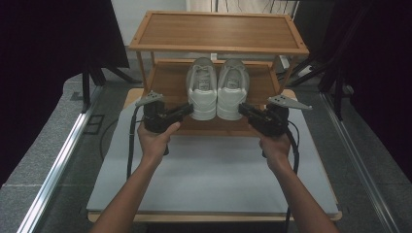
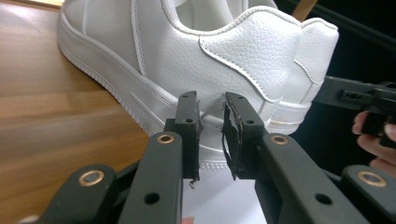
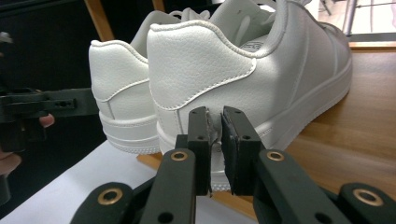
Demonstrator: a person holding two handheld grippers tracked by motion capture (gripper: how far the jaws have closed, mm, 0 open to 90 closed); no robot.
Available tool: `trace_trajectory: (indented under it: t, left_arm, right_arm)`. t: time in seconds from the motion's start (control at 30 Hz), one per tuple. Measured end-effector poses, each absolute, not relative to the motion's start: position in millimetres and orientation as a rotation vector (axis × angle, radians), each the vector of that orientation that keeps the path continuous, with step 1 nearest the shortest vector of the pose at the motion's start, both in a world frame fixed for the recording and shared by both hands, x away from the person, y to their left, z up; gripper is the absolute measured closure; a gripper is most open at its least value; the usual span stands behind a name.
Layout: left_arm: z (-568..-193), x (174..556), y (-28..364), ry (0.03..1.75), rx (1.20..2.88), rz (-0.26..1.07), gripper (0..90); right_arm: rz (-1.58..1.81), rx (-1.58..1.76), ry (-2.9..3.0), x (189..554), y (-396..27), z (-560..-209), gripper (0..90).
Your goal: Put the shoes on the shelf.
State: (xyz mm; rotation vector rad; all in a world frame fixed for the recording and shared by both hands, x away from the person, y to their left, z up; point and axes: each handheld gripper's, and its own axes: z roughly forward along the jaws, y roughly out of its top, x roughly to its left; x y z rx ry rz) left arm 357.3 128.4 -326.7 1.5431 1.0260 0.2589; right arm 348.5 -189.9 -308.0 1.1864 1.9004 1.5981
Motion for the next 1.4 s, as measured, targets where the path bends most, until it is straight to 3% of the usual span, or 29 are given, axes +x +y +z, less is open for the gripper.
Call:
trace_trajectory:
  t: [0.67,1.4]
  left_arm:
    - [-328,385,127,1.079,1.512,0.214,76.4]
    - [-329,385,128,1.088,1.504,0.197,76.3]
  right_arm:
    - [1.642,1.244,1.832,378,-191,-312,78.9]
    - [1.636,1.242,1.815,379,-191,-311,79.8]
